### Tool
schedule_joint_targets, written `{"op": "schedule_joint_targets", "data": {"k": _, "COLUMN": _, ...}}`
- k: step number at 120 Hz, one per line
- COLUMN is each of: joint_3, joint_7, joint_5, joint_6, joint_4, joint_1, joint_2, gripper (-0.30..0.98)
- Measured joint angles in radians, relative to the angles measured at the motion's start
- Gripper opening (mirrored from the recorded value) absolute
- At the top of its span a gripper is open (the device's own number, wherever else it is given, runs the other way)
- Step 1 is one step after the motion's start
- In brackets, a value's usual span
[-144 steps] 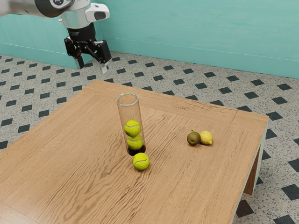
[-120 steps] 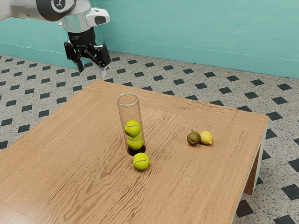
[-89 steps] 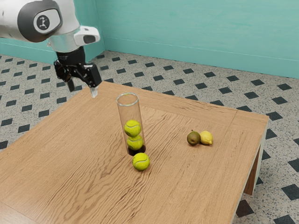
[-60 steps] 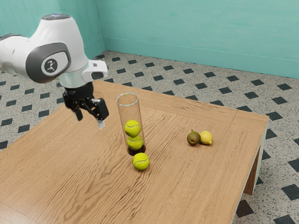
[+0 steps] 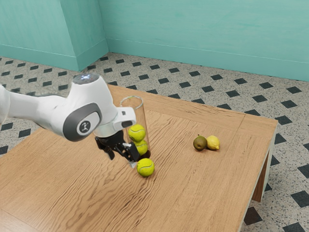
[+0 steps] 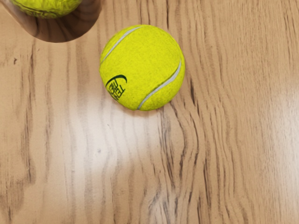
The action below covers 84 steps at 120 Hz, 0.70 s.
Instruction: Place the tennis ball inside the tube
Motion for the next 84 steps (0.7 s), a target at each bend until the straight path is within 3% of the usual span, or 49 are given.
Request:
{"op": "schedule_joint_targets", "data": {"k": 35, "joint_3": -0.003, "joint_7": 0.060, "joint_5": -0.002, "joint_6": 0.291, "joint_4": -0.018, "joint_1": 0.010, "joint_2": 0.143, "gripper": 0.69}}
{"op": "schedule_joint_targets", "data": {"k": 84, "joint_3": -0.007, "joint_7": 0.109, "joint_5": -0.062, "joint_6": 0.400, "joint_4": 0.048, "joint_1": -0.001, "joint_2": 0.275, "gripper": 0.69}}
